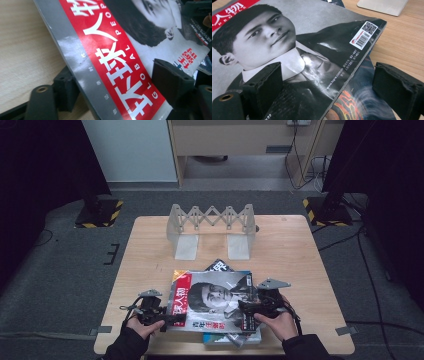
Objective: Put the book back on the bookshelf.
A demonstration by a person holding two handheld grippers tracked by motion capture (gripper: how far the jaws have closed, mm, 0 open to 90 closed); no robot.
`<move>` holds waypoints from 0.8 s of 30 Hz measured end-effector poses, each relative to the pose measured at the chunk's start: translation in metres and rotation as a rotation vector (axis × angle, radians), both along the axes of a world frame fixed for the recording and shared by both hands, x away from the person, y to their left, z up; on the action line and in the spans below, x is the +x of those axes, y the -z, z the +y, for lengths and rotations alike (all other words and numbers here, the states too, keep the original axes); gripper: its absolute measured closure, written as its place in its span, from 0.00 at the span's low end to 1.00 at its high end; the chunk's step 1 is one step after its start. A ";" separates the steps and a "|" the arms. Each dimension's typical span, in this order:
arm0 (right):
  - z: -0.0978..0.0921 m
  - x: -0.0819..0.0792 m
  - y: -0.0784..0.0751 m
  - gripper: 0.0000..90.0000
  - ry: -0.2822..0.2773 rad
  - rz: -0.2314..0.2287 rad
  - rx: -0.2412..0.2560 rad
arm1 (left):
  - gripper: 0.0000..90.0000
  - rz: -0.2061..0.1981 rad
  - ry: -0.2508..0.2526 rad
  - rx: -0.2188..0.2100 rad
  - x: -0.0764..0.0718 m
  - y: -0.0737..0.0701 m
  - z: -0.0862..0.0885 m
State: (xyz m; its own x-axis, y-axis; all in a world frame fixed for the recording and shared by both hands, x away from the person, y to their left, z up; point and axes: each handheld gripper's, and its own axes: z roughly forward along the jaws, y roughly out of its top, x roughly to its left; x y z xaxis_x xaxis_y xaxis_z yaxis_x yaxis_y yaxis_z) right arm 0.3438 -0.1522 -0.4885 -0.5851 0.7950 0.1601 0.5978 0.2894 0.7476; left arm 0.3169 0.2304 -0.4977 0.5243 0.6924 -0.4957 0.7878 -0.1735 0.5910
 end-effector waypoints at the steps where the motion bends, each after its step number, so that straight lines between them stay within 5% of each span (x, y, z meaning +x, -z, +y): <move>1: 0.000 0.000 0.000 0.11 -0.001 -0.001 -0.002 | 0.34 -0.017 -0.008 0.000 -0.001 -0.002 0.001; 7: 0.000 0.000 0.001 0.10 -0.001 0.002 0.004 | 0.44 -0.086 -0.032 -0.047 -0.005 -0.015 0.004; 11: -0.001 0.000 0.001 0.09 0.000 0.005 0.013 | 0.46 -0.116 -0.033 -0.150 -0.004 -0.021 0.002; 19: -0.001 0.000 0.001 0.08 0.004 0.011 0.028 | 0.56 -0.074 0.014 -0.109 0.002 -0.019 -0.013; 24: -0.002 0.001 0.001 0.09 0.002 0.013 0.037 | 0.71 -0.040 -0.029 -0.140 0.003 -0.021 -0.008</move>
State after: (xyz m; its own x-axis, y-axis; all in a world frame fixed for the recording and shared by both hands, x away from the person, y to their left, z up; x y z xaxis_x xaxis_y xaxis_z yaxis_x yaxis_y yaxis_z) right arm 0.3450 -0.1546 -0.4895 -0.5810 0.7897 0.1972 0.6083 0.2602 0.7498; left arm 0.3201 0.2221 -0.4765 0.5263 0.6330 -0.5677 0.7668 -0.0646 0.6387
